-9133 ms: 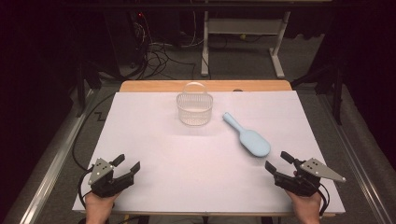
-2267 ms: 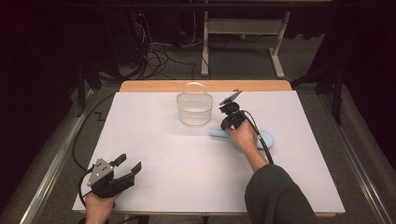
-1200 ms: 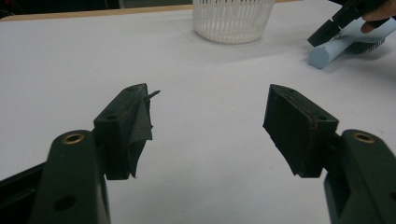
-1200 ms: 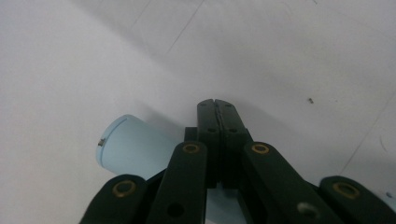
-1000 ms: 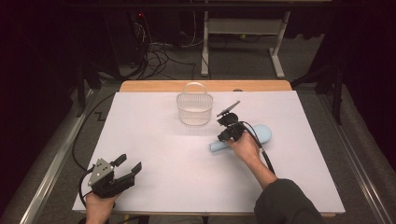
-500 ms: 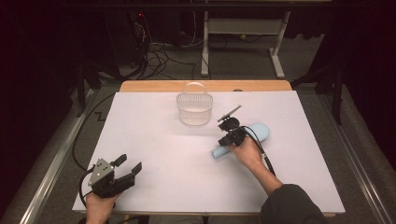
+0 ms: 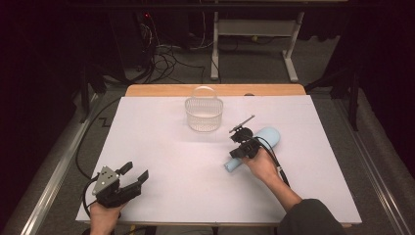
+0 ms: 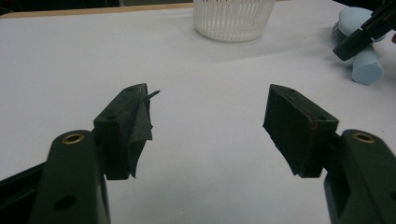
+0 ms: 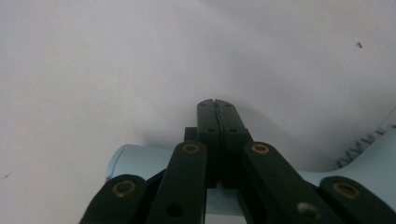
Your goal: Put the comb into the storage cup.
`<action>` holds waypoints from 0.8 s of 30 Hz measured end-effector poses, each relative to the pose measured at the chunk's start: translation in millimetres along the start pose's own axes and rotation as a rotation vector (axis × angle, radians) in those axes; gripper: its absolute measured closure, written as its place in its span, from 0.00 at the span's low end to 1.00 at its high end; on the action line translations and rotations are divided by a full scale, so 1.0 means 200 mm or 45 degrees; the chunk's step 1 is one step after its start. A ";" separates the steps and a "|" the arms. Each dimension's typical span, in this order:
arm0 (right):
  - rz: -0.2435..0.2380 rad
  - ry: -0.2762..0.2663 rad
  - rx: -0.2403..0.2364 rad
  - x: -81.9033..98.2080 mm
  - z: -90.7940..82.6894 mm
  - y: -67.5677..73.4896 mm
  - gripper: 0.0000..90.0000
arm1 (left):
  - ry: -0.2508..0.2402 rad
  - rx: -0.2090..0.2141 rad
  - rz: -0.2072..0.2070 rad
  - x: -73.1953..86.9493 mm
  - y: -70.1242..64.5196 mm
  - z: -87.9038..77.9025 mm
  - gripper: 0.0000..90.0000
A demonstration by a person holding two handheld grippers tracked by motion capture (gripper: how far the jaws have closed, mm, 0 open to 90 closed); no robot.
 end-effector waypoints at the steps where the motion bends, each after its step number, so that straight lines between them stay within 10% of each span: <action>1: 0.005 -0.003 -0.001 0.01 0.00 0.00 1.00 | 0.001 0.000 0.000 0.00 0.00 0.00 0.36; 24: -0.049 -0.004 -0.021 0.13 -0.05 0.03 1.00 | 0.001 -0.002 -0.001 0.00 0.00 0.00 0.36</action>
Point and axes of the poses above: each handheld gripper's, and its own axes: z roughly forward along the jaws, x roughly out of its underside, y roughly to its left, the point moved 3 cm from there along z, roughly forward along the jaws, and after that the axes turned 3 degrees about x, right-handed, at the moved point
